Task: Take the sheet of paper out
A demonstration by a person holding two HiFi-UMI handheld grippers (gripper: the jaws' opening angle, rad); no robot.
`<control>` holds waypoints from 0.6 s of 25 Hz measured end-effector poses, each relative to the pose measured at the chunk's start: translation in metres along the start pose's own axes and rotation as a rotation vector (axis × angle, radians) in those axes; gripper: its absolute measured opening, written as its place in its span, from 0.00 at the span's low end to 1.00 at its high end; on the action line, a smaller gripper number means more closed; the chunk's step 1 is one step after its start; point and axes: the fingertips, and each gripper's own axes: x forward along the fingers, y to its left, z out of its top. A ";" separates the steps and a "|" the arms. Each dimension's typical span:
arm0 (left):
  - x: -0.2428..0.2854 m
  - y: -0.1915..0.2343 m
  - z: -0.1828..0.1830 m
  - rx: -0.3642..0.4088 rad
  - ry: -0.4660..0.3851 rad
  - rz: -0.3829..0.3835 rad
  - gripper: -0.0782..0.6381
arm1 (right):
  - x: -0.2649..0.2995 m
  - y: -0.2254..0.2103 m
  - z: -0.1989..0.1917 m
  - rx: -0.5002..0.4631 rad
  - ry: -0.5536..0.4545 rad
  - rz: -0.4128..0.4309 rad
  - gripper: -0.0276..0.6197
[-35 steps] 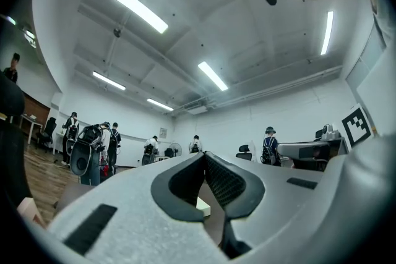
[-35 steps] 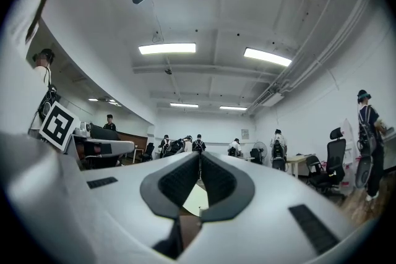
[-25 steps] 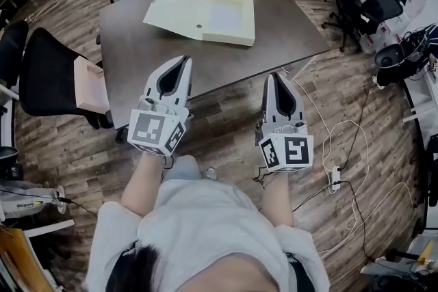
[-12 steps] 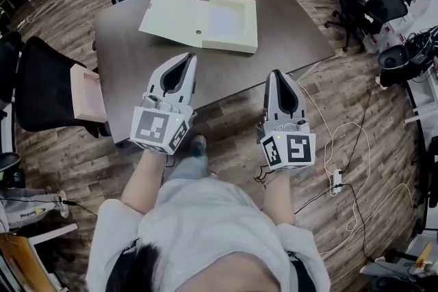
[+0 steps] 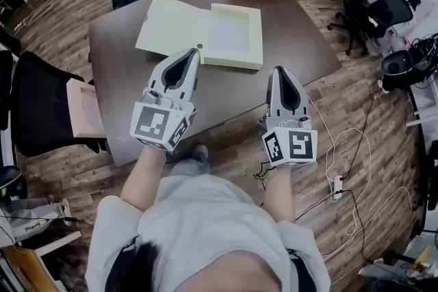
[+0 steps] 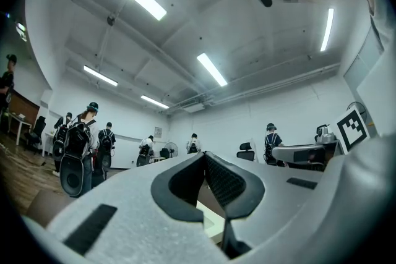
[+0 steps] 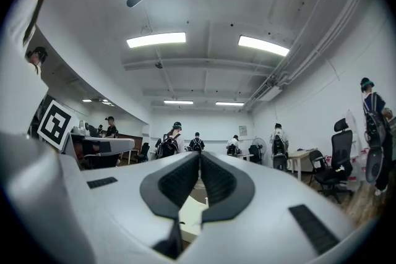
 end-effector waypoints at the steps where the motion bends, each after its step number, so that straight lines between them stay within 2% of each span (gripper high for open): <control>1: 0.007 0.006 -0.002 0.001 0.003 -0.003 0.12 | 0.009 -0.002 -0.002 0.001 0.002 -0.004 0.07; 15: 0.090 0.081 -0.038 -0.050 0.032 -0.039 0.12 | 0.105 -0.025 -0.038 0.015 0.051 -0.057 0.07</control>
